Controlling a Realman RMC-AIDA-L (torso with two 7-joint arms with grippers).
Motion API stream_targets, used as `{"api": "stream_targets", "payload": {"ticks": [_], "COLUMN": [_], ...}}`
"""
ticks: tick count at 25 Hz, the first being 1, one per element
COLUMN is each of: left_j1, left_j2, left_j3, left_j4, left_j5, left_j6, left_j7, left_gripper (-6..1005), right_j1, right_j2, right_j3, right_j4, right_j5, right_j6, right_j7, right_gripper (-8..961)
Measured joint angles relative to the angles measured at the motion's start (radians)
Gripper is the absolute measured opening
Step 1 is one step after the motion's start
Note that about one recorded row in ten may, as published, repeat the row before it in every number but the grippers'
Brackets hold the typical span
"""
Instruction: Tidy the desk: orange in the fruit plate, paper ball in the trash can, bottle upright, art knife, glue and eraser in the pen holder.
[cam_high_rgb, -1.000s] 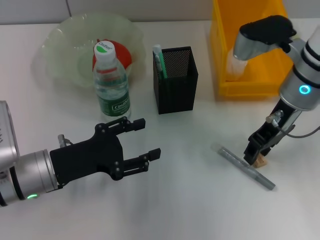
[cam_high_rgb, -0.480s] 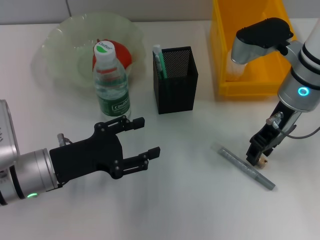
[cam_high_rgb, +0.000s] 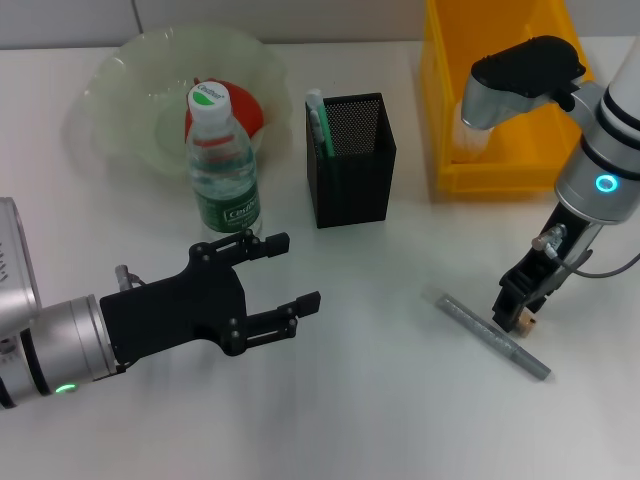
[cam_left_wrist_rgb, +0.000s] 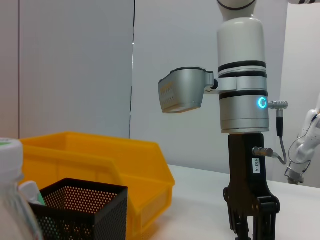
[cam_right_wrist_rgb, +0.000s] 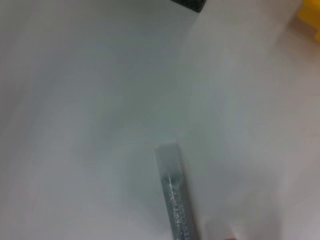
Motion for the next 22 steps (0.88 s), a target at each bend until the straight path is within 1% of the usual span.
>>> {"api": "stream_targets", "payload": {"ticks": [5,11,16,19,22], "left_j1": [0.000,0.000,0.000,0.000,0.000], "left_j2": [0.000,0.000,0.000,0.000,0.000], "left_j3": [-0.001,-0.001,-0.001,-0.001,-0.001], "left_j4": [0.000,0.000,0.000,0.000,0.000], "left_j5": [0.000,0.000,0.000,0.000,0.000], "left_j6": [-0.001,-0.002,-0.003,-0.003,-0.003], "left_j7": [0.000,0.000,0.000,0.000,0.000], "left_gripper": [750,750,751,751,751], "right_j1": [0.000,0.001,0.001,0.001,-0.006], "right_j2": [0.000,0.002,0.002,0.003,0.003], "right_j3": [-0.005,-0.051,-0.067,-0.067,-0.067], "right_j4": [0.004,0.009,0.008,0.002,-0.016], "right_j5": [0.000,0.000,0.000,0.000,0.000], "right_j6": [0.010,0.016,0.021,0.022,0.021], "right_j7": [-0.004,-0.005,-0.003,-0.004,-0.005], "right_gripper": [420,412,206,134,134]}}
